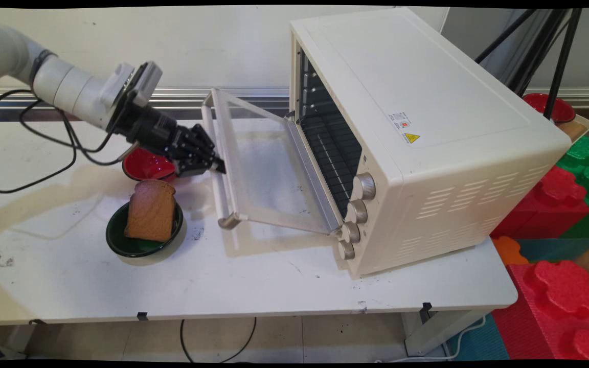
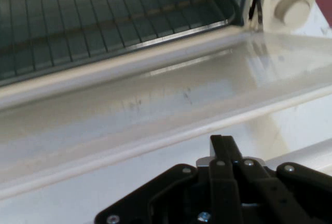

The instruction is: Open the oven

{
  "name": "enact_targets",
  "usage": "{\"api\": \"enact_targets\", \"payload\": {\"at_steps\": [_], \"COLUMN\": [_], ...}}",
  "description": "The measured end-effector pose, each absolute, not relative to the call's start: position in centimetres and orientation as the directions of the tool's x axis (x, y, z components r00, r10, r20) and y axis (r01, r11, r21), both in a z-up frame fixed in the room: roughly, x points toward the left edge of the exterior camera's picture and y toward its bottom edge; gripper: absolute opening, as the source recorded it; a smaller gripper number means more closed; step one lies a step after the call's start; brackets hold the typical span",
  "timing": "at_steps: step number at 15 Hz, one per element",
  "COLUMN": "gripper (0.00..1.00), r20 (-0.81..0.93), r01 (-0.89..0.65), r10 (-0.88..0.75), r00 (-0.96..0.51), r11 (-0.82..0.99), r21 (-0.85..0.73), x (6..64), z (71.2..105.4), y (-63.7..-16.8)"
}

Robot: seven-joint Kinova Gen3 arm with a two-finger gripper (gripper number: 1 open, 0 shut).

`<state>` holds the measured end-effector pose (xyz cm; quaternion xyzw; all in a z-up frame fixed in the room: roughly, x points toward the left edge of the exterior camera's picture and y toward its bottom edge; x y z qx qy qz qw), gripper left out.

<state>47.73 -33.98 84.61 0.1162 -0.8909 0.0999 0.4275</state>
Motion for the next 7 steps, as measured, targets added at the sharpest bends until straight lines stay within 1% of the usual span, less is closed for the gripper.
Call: {"api": "enact_targets", "payload": {"at_steps": [7], "gripper": [0.0], "r20": [0.745], "r01": [-0.302], "r10": [-0.16], "r00": [-0.648], "r11": [0.952], "r21": [-0.058], "x": [50.3], "z": [81.2], "y": [-31.8]}}
